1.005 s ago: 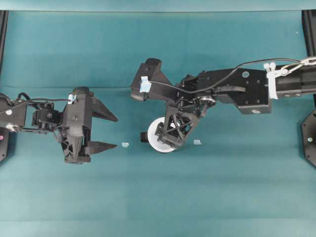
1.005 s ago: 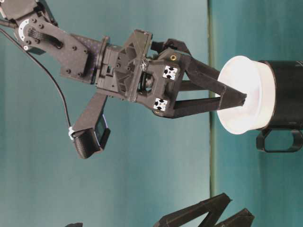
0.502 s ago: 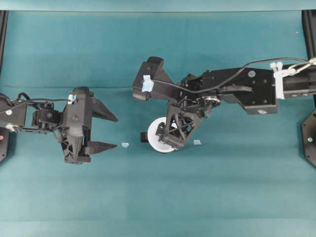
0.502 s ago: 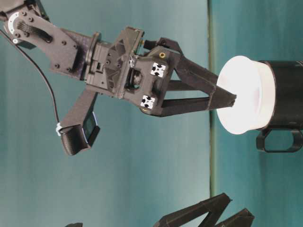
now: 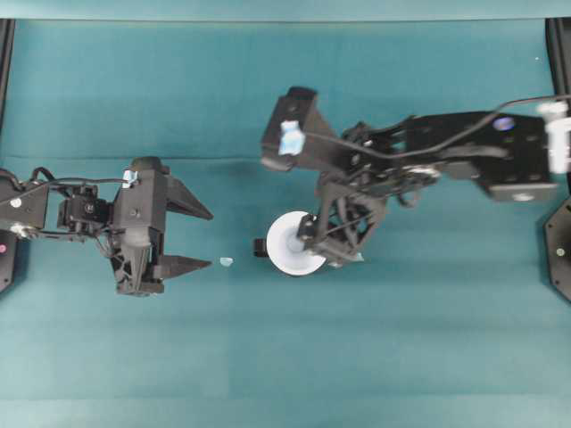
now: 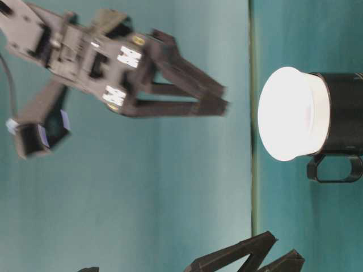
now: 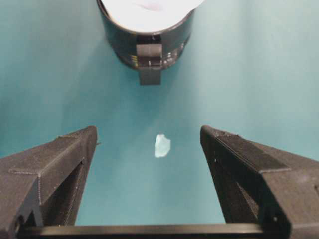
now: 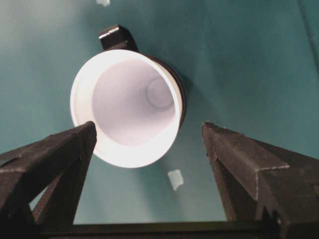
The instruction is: Put the paper cup into the moved cup holder.
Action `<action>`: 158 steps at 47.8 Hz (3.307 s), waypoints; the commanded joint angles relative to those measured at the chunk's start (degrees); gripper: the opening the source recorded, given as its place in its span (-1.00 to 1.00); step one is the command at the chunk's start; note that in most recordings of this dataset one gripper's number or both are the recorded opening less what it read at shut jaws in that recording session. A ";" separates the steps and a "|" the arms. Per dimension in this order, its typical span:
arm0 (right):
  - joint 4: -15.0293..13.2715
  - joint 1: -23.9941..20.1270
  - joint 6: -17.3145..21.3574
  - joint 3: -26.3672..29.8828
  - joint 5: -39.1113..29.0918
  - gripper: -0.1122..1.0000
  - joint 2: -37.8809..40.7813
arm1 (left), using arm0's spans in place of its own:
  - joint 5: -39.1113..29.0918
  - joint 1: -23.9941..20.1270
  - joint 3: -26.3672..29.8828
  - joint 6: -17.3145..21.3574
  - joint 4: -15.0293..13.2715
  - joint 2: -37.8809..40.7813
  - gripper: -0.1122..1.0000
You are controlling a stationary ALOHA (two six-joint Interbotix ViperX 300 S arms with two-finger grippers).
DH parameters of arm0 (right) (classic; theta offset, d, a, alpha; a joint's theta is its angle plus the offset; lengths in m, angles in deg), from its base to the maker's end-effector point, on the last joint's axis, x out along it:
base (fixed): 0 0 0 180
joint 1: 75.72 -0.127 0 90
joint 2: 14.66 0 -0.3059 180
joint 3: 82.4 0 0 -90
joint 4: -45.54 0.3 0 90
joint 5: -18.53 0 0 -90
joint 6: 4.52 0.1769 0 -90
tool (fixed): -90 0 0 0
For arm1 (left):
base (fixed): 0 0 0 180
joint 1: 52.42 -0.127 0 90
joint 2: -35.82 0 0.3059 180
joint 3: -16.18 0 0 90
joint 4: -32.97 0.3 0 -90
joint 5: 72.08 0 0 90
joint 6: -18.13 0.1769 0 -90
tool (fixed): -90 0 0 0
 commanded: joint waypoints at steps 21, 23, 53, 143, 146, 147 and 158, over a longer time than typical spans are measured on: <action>-0.62 -0.79 -0.09 -4.04 3.34 0.85 -7.47 | 0.18 0.09 0.44 0.00 0.18 -0.35 0.74; -0.62 -0.79 -0.09 -4.13 3.69 0.85 -7.47 | 0.26 0.00 0.44 0.00 0.09 -0.35 0.74; -0.62 -0.79 -0.18 -4.22 4.48 0.85 -7.56 | 0.18 0.00 0.44 0.00 0.09 -0.35 0.74; -0.70 -0.97 -0.26 -6.33 6.50 0.85 -9.23 | 0.26 0.09 0.44 0.00 0.09 -0.35 0.74; -0.62 -1.05 -0.26 -6.33 6.50 0.85 -9.23 | 0.18 0.09 0.44 0.00 0.09 -0.35 0.74; -0.62 -0.97 -0.26 -6.33 6.50 0.85 -9.23 | 0.26 0.09 0.44 0.00 0.09 -0.35 0.74; -0.62 -1.05 -0.26 -6.33 6.50 0.85 -9.23 | 0.18 0.09 0.44 0.00 0.09 -0.35 0.74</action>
